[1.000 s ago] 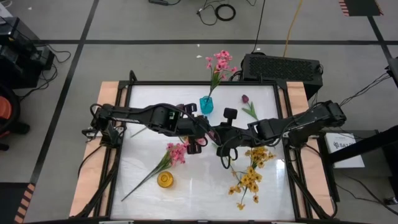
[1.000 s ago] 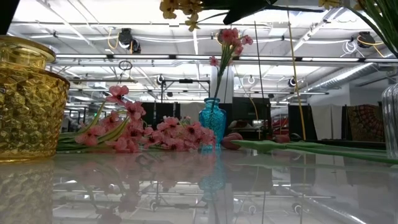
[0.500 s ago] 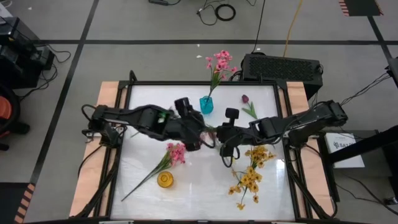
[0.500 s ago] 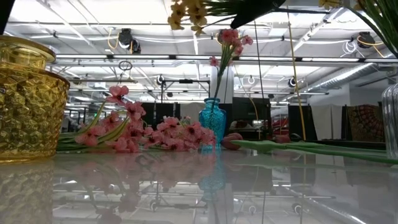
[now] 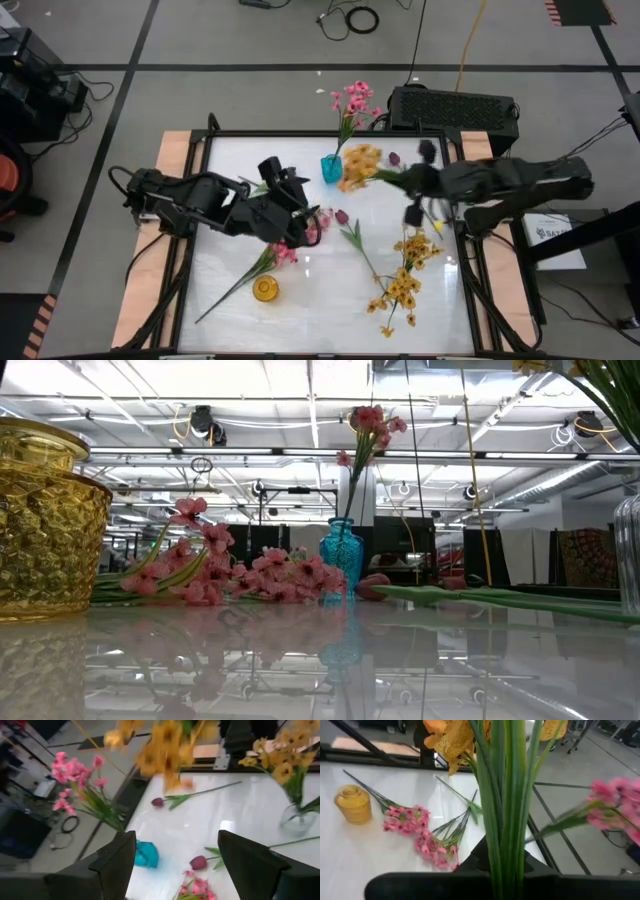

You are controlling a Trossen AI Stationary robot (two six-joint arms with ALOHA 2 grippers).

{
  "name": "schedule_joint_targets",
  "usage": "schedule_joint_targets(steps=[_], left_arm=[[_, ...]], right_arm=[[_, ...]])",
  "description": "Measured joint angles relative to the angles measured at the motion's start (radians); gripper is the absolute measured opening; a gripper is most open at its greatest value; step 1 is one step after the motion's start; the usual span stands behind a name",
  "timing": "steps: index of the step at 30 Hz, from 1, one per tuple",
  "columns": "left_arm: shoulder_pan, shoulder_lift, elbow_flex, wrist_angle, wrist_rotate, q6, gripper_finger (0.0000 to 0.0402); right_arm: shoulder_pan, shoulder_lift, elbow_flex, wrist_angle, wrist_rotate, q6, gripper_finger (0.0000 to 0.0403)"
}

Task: Sort flowers into vase by color
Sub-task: Put the yellow flowers into the transparent vase

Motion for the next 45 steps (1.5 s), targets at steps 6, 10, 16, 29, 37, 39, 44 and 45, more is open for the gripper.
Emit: schedule_joint_targets(steps=[6,10,16,29,37,39,44,45], left_arm=[[-0.008,0.000,-0.005,-0.082,-0.102,-0.066,0.0287],[-0.009,0.004,-0.032,-0.026,-0.103,-0.085,0.0287],[-0.004,0.009,-0.173,0.341,-0.090,0.082,0.0287],[0.085,0.008,-0.394,0.914,0.160,0.273,0.0287],[0.111,0.008,-0.478,1.081,0.316,0.288,0.0287],[0.111,0.008,-0.499,1.129,0.370,0.288,0.0287],[0.111,0.008,-0.519,1.169,0.469,0.310,0.0287],[0.112,0.008,-0.519,1.172,0.472,0.317,0.0287]], right_arm=[[0.000,-0.165,-0.102,-0.036,-0.007,0.068,0.0000],[0.000,-0.244,-0.185,0.104,-0.026,0.063,0.0000],[0.001,-0.270,-0.303,0.529,-0.125,-0.035,0.0000],[0.000,-0.057,-0.402,1.264,-0.306,-0.144,0.0000],[0.001,0.045,-0.402,1.380,-0.521,-0.126,0.0000],[0.001,0.068,-0.402,1.391,-0.550,-0.148,0.0000],[0.001,0.132,-0.402,1.434,-0.550,-0.171,0.0000],[0.001,0.145,-0.402,1.452,-0.550,-0.173,0.0000]])
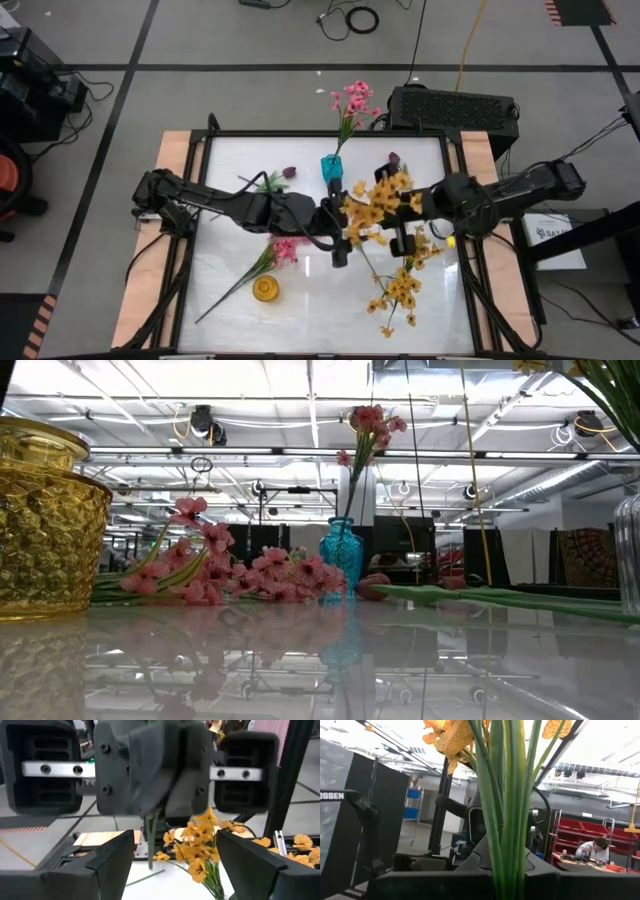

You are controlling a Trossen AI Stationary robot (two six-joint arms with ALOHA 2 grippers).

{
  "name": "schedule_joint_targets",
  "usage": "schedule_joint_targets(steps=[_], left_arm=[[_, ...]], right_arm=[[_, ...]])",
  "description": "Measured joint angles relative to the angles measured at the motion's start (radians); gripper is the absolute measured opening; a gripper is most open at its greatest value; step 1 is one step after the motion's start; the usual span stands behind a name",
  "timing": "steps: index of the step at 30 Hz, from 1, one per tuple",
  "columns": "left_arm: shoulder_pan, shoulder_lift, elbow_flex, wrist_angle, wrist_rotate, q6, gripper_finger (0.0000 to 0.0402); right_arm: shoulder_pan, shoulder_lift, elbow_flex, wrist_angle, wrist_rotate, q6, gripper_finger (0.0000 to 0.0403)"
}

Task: Sort flowers into vase by color
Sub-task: Put the yellow flowers into the transparent vase

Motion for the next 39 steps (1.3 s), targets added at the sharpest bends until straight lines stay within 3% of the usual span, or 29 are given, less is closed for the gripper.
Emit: schedule_joint_targets(steps=[10,19,24,29,32,39], left_arm=[[0.038,0.010,-0.002,-0.020,0.047,0.024,0.0276],[0.109,0.010,-0.002,-0.038,0.167,0.023,0.0193],[0.145,0.009,-0.002,-0.049,0.300,0.023,0.0149],[0.169,0.009,0.000,-0.019,0.367,0.025,0.0113],[0.176,0.008,0.000,-0.022,0.386,0.026,0.0095],[0.179,-0.065,0.001,-0.197,0.389,-0.003,0.0073]], right_arm=[[0.002,0.027,0.000,0.029,0.035,-0.023,0.0000],[0.002,0.016,0.000,-0.006,0.114,-0.025,0.0000],[0.002,-0.004,0.000,-0.050,0.106,-0.022,0.0000],[0.002,-0.011,0.000,-0.063,0.066,0.000,0.0003],[0.002,-0.011,0.000,-0.067,0.056,0.027,0.0009],[0.002,-0.069,-0.001,-0.133,0.060,0.061,0.0009]])
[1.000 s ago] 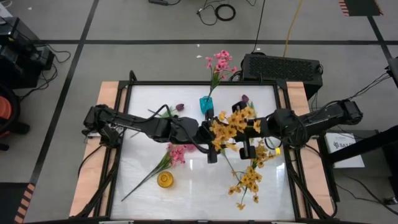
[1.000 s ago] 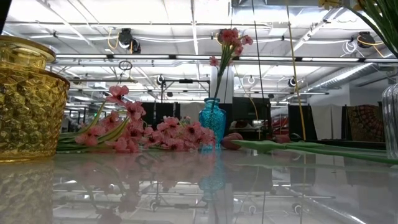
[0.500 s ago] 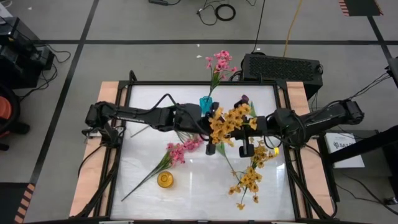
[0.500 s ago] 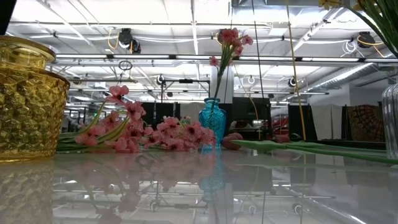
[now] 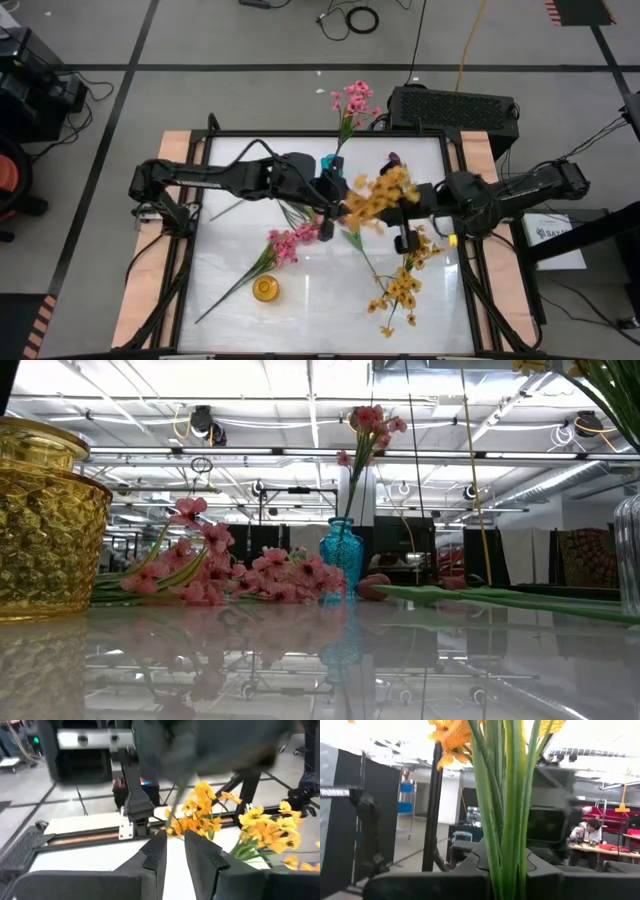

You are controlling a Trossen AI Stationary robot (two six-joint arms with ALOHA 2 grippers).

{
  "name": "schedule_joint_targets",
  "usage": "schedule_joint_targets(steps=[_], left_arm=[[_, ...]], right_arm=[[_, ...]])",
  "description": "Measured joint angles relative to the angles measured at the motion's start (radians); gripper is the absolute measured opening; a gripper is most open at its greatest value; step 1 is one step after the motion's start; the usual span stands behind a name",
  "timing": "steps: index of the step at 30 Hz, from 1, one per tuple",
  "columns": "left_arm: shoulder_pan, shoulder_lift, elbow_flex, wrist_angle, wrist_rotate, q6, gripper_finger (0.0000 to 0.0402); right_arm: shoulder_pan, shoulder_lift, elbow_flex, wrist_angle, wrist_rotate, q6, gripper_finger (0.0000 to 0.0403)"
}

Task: Sort flowers into vase by color
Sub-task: Put the yellow flowers into the transparent vase

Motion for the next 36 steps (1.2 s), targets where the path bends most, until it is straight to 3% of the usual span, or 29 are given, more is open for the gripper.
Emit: schedule_joint_targets(steps=[3,7,12,18,24,27,36], left_arm=[[-0.014,-0.042,0.000,-0.062,-0.001,-0.045,0.0072],[-0.057,-0.069,0.001,0.007,-0.073,-0.043,0.0072],[-0.114,-0.048,0.001,0.137,-0.181,0.008,0.0088],[-0.151,-0.047,-0.001,0.213,-0.347,0.028,0.0155],[-0.156,0.026,0.001,0.223,-0.351,-0.037,0.0222],[-0.151,0.073,-0.001,0.254,-0.369,-0.033,0.0242],[-0.147,0.106,-0.001,0.428,-0.364,0.055,0.0251]], right_arm=[[0.001,-0.052,0.001,-0.086,0.001,0.015,0.0007],[0.002,-0.121,-0.002,-0.218,0.001,0.046,0.0007],[0.020,-0.157,-0.086,-0.092,0.002,0.052,0.0006],[0.020,-0.178,-0.228,0.009,0.041,0.067,0.0006],[0.024,-0.156,-0.334,0.269,0.031,0.035,0.0006],[0.038,-0.136,-0.347,0.296,0.020,0.006,0.0006],[0.060,-0.076,-0.345,0.324,0.034,-0.028,0.0006]])
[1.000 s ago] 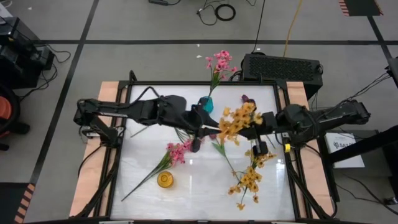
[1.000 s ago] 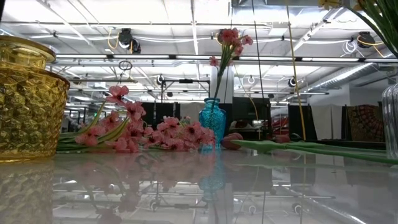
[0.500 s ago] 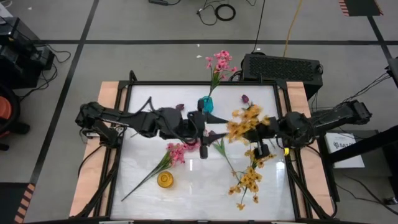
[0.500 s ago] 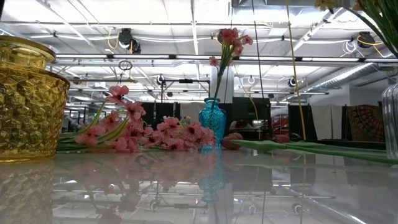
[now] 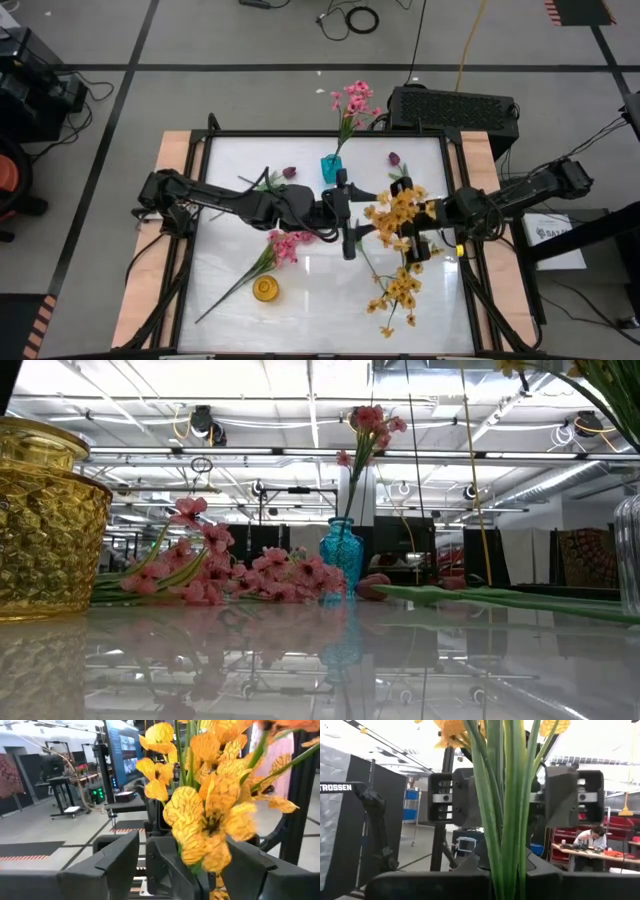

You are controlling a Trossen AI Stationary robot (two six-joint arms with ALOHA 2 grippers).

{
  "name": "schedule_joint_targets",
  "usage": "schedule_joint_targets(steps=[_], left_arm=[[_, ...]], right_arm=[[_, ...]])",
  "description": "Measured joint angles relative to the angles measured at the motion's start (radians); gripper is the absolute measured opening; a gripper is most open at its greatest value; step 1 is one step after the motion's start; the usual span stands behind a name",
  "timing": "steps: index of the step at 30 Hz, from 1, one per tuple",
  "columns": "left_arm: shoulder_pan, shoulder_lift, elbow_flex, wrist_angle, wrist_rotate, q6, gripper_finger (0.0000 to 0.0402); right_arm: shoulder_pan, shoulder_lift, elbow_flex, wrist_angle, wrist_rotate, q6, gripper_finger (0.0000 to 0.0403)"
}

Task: Sort flowers into vase by color
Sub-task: Put the yellow flowers into the transparent vase

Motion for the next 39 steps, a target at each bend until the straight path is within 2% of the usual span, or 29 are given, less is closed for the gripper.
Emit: schedule_joint_targets(steps=[4,17,21,29,33,36,39], left_arm=[[0.002,0.000,0.000,0.003,0.040,-0.002,0.0251],[0.061,0.014,0.001,0.005,0.112,0.005,0.0245],[0.061,0.014,0.001,0.020,0.126,0.039,0.0197],[0.071,0.006,0.001,-0.015,0.131,0.048,0.0022],[0.086,-0.011,0.000,-0.068,0.154,0.024,0.0023],[0.100,-0.036,0.000,-0.116,0.154,0.025,0.0025],[0.124,-0.067,0.000,-0.163,0.157,0.024,0.0018]], right_arm=[[-0.002,0.025,0.000,0.026,0.048,-0.010,0.0006],[-0.067,0.068,0.100,-0.080,0.048,0.016,0.0006],[-0.083,0.068,0.100,-0.077,0.047,0.024,0.0006],[-0.089,0.067,0.101,-0.102,0.054,0.054,0.0009],[-0.089,0.053,0.101,-0.151,0.112,0.090,0.0040],[-0.089,0.022,0.101,-0.224,0.180,0.104,0.0080],[-0.098,-0.026,0.101,-0.301,0.204,0.143,0.0125]])
